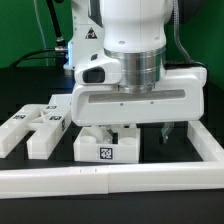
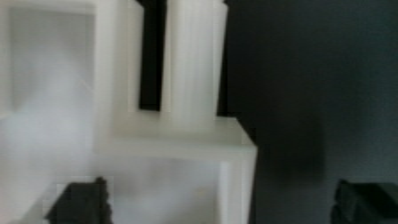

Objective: Assemble chair

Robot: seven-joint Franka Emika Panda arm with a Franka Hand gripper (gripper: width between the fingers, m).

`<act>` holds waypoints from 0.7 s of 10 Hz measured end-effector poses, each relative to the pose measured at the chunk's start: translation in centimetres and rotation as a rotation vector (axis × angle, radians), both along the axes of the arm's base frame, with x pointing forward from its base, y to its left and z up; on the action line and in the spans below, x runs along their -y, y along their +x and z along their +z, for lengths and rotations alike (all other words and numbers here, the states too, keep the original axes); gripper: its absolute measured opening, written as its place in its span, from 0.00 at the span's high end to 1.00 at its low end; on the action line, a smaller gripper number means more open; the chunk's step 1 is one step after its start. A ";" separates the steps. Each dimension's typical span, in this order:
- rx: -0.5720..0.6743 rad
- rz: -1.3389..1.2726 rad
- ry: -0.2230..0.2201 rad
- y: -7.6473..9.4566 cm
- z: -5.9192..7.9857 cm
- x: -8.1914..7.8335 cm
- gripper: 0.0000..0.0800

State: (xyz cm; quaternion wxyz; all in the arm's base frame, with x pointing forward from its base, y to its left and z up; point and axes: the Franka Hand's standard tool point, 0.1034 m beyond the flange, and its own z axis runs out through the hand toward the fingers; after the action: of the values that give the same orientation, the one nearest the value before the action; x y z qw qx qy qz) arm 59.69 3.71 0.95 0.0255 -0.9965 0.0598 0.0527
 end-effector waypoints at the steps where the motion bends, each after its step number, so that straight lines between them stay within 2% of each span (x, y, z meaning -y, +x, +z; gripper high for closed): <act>1: 0.000 0.000 0.000 0.0 0.0 0.0 0.44; 2: 0.000 0.000 0.000 0.0 0.0 0.0 0.66; 3: 0.000 0.001 0.000 0.0 0.0 0.0 0.66; 4: 0.000 0.001 0.000 0.0 0.0 -0.1 0.90; 5: 0.000 0.001 0.000 0.0 0.0 -0.1 0.96; 7: 0.000 0.002 0.000 0.0 0.0 -0.1 0.96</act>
Offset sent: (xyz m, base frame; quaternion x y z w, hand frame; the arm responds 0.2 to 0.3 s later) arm 0.0000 0.0000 0.0000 0.0000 0.0000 0.0000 1.0000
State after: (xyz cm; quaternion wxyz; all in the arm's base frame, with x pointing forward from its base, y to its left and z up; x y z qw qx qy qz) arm 59.69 3.79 0.95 0.0255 -0.9965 0.0591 0.0526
